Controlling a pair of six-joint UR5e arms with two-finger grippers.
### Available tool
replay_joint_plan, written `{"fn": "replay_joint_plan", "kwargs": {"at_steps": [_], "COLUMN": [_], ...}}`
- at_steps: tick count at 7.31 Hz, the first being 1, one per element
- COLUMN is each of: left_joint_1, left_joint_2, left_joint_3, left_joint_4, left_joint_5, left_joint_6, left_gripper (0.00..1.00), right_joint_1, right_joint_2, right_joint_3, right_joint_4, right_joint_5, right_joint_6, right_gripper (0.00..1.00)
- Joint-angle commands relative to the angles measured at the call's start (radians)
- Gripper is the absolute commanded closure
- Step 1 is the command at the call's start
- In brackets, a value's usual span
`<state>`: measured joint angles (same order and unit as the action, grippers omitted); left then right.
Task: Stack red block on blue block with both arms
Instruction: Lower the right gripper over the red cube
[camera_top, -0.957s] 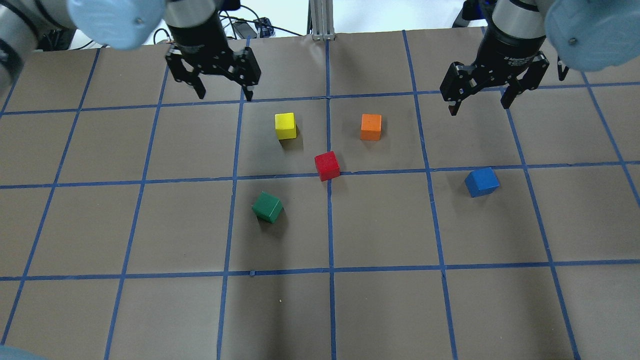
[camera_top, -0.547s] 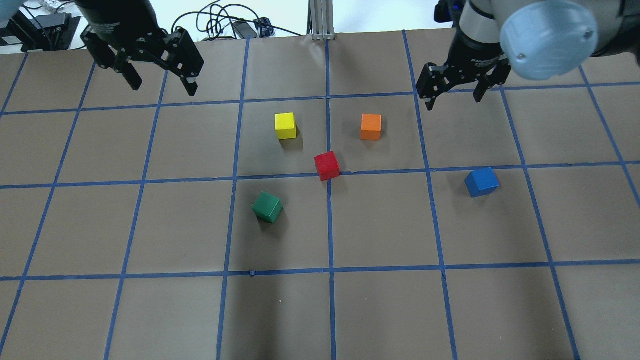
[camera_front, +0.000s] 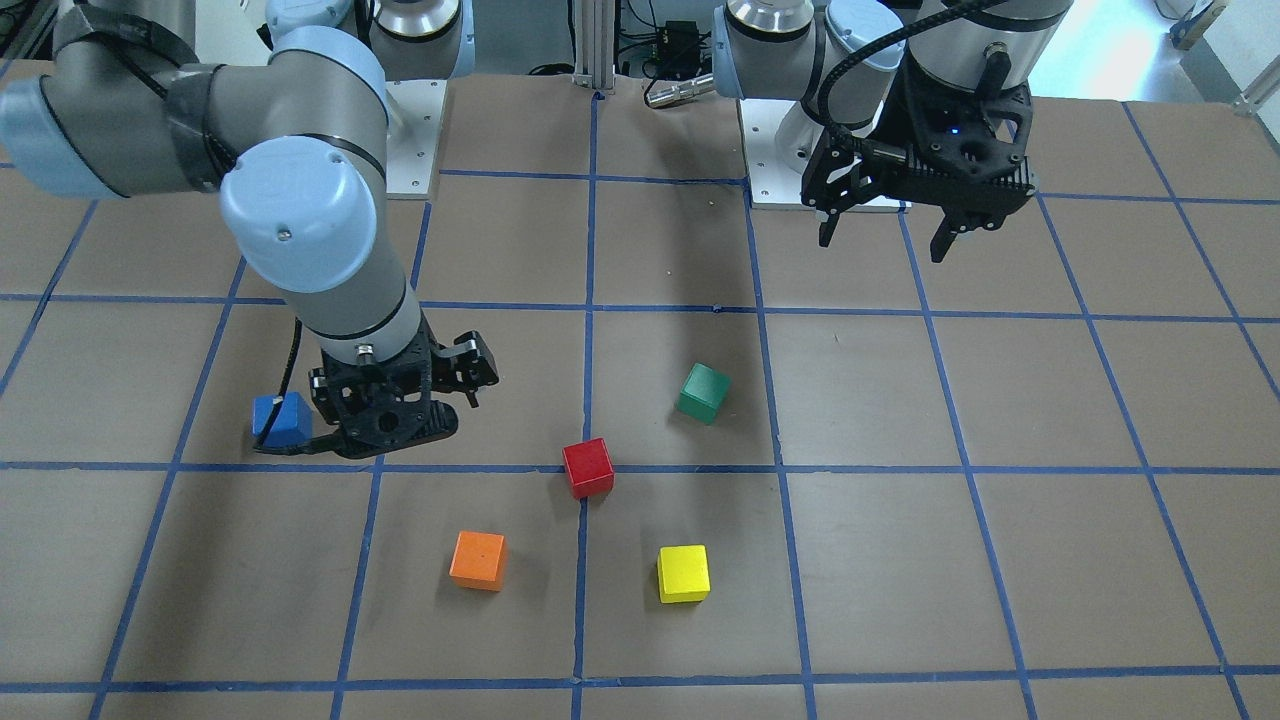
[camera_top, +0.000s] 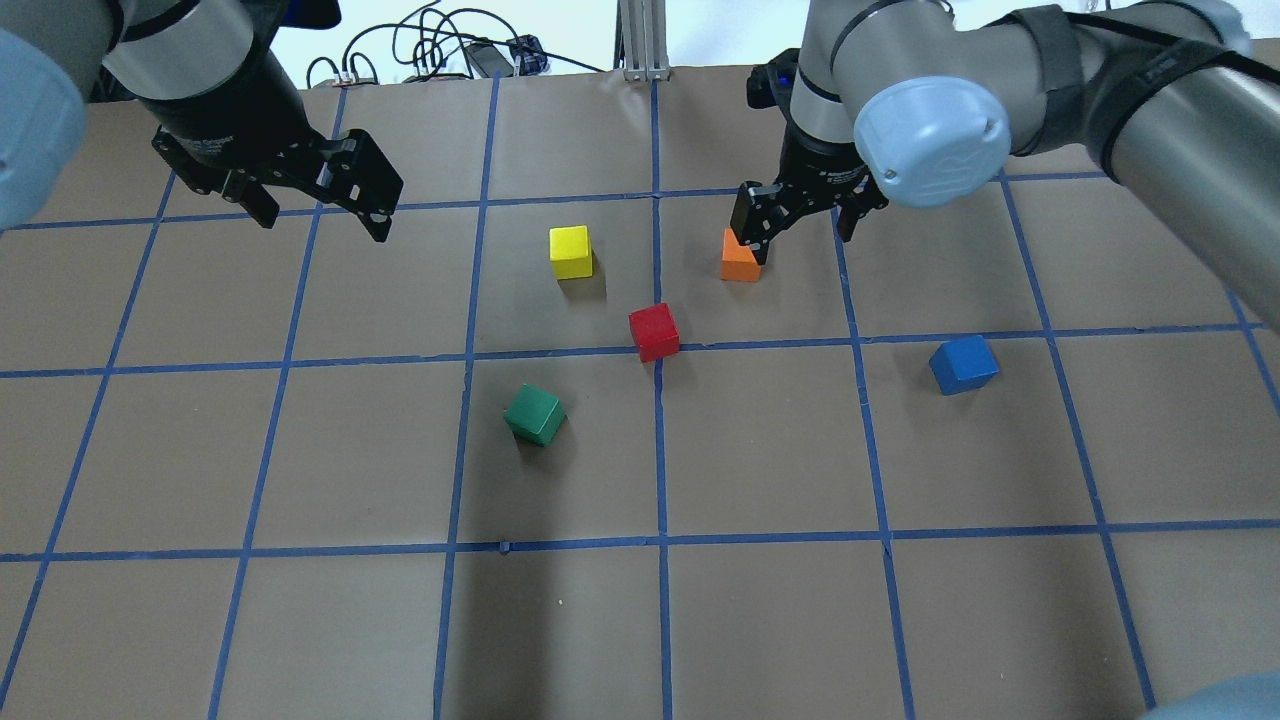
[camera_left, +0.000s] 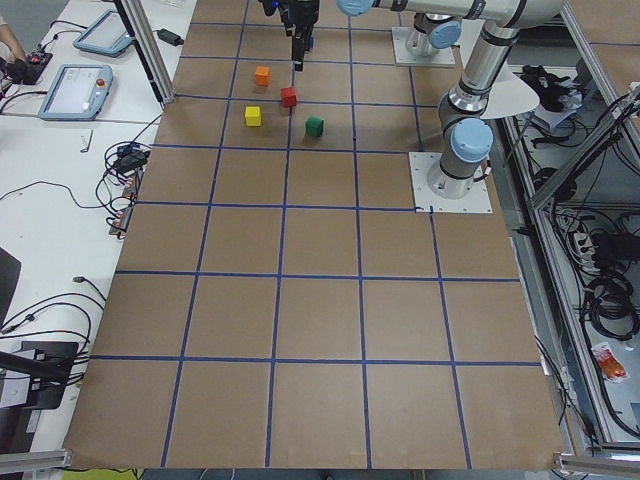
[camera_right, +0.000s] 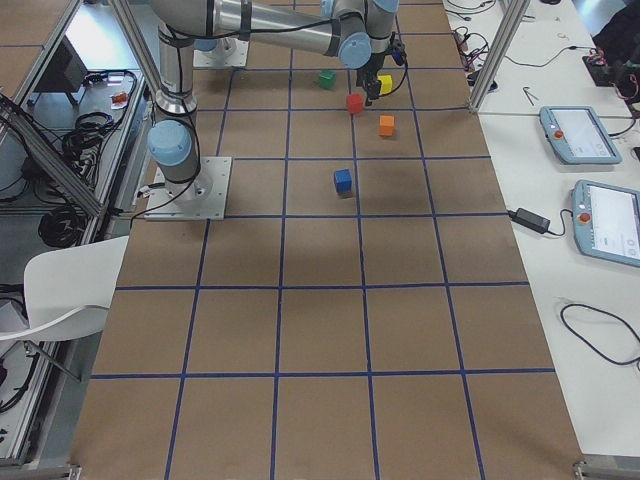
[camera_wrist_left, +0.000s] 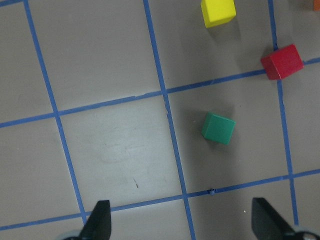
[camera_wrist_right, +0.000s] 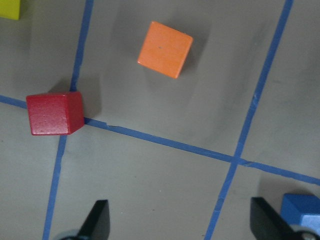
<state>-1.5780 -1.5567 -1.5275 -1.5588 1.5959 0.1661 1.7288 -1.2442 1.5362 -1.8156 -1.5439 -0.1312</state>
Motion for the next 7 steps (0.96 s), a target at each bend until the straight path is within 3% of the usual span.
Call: {"fn": "replay_joint_plan", "kwargs": {"at_steps": [1, 3, 5, 7], "left_joint_1": [0.006, 0.006, 0.006, 0.006], "left_joint_2": [-0.002, -0.008, -0.013, -0.014], "left_joint_3": [-0.017, -0.007, 0.001, 0.003], "left_joint_4": [0.081, 0.072, 0.051, 0.052], "left_joint_5": [0.002, 0.004, 0.006, 0.006], "left_joint_6": [0.001, -0.003, -0.017, -0.016], "left_gripper": [0.0, 0.0, 0.0, 0.0], "right_joint_1": [0.082, 0.124, 0.149, 0.176], "right_joint_2": [0.063, 0.118, 0.146, 0.193], "right_joint_3": [0.002, 0.002, 0.002, 0.002], "right_joint_4": [-0.059, -0.164, -0.183, -0.24], "right_joint_5": [0.005, 0.004, 0.072, 0.08], "right_joint_6": [0.022, 0.067, 0.123, 0.133], "right_gripper": [0.0, 0.0, 0.0, 0.0]}}
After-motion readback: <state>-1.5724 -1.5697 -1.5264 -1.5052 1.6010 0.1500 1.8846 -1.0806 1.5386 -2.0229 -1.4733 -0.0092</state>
